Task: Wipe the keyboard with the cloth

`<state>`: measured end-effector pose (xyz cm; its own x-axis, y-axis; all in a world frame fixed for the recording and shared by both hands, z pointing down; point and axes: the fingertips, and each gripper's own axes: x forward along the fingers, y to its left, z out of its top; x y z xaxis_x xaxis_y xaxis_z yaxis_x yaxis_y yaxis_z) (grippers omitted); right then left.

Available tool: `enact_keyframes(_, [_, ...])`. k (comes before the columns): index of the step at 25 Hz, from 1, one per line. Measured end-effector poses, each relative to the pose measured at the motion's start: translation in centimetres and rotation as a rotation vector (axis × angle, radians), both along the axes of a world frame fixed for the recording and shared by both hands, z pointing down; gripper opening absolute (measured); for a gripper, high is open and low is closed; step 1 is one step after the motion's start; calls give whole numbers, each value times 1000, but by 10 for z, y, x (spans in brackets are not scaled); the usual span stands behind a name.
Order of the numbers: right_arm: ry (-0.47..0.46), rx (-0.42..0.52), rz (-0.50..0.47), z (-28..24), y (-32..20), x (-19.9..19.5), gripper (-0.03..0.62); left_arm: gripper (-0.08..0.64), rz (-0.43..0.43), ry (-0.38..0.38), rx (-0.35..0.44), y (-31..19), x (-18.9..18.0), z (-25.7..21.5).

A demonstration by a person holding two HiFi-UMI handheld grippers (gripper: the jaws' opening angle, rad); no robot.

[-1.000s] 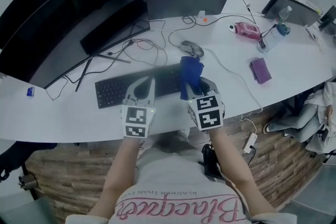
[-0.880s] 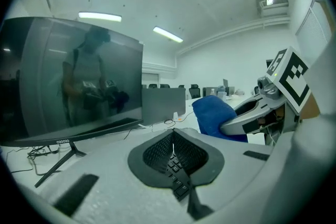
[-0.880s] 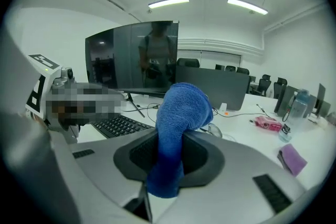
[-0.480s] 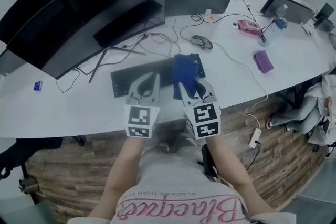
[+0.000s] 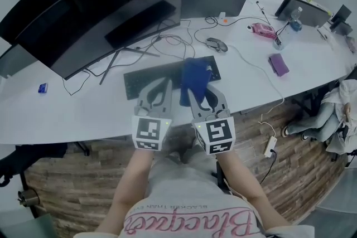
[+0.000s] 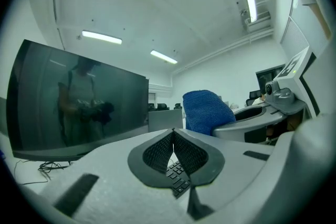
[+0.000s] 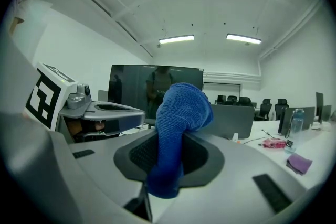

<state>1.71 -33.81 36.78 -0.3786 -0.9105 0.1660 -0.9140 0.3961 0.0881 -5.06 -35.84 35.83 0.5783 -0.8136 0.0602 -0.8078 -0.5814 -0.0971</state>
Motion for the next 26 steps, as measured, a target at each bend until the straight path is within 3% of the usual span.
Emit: enact_keyframes(26, [31, 17, -46, -15, 15, 38, 86, 5, -54, 8, 85, 21, 49, -28])
